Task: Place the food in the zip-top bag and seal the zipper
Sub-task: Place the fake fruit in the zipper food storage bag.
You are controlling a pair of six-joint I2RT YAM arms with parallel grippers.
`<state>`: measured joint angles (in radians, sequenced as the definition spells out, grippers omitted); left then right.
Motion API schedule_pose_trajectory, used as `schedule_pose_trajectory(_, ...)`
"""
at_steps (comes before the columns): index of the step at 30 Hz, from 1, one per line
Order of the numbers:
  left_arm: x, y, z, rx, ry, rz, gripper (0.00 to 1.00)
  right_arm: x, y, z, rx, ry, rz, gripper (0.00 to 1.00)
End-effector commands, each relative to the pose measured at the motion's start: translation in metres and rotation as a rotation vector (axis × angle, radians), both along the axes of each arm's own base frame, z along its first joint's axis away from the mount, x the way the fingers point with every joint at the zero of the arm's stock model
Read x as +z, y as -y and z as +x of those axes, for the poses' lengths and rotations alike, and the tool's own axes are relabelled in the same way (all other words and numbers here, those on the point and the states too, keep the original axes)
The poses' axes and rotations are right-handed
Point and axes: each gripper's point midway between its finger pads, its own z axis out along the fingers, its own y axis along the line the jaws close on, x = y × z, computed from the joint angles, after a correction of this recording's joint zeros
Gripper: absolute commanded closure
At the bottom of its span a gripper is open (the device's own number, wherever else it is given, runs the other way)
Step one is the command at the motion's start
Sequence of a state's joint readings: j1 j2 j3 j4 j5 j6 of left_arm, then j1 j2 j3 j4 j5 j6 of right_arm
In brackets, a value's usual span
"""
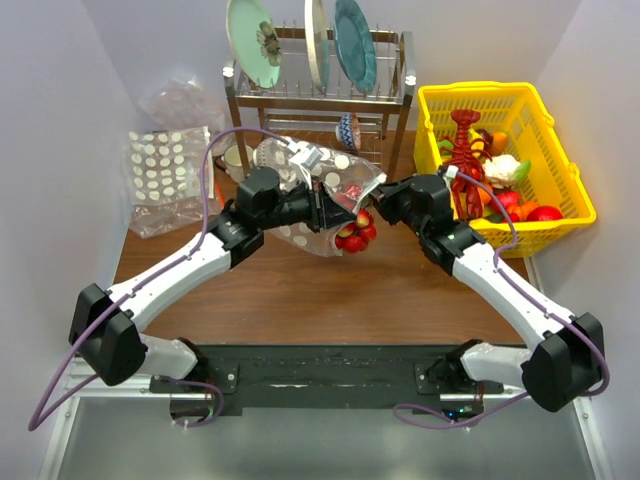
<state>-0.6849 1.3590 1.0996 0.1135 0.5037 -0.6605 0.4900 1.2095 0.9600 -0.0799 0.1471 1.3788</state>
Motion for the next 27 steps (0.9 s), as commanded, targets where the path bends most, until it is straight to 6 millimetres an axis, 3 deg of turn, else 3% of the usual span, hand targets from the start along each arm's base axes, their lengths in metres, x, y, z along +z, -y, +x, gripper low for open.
schedule_pose_trajectory(1, 0.039, 0.013, -0.022, -0.111, 0.045, -0.106, 1.0, 0.005, 0.007, 0.01, -0.086, -0.055, 0.032, 1.0)
schedule_pose_trajectory(6, 0.017, 0.018, -0.026, -0.134, 0.009, -0.092, 1.0, 0.004, 0.025, 0.004, -0.17, -0.111, 0.013, 1.0)
schedule_pose_trajectory(9, -0.006, 0.025, -0.025, -0.127, 0.004, -0.054, 1.0, 0.008, 0.033, -0.002, -0.212, -0.102, 0.054, 1.0)
schedule_pose_trajectory(13, -0.038, 0.046, -0.036, -0.161, 0.02, 0.029, 1.0, 0.016, 0.038, -0.006, -0.236, -0.078, 0.112, 1.0)
schedule_pose_trajectory(17, -0.064, 0.047, -0.031, -0.105, 0.061, 0.127, 1.0, 0.02, 0.037, -0.014, -0.219, -0.093, 0.123, 1.0)
schedule_pose_trajectory(22, -0.06, 0.042, -0.025, -0.071, 0.109, 0.143, 1.0, 0.016, 0.046, -0.021, -0.237, -0.123, 0.076, 1.0)
schedule_pose_trajectory(27, -0.044, 0.043, -0.017, -0.03, 0.134, 0.106, 1.0, 0.007, 0.028, -0.027, -0.155, -0.162, 0.127, 1.0)
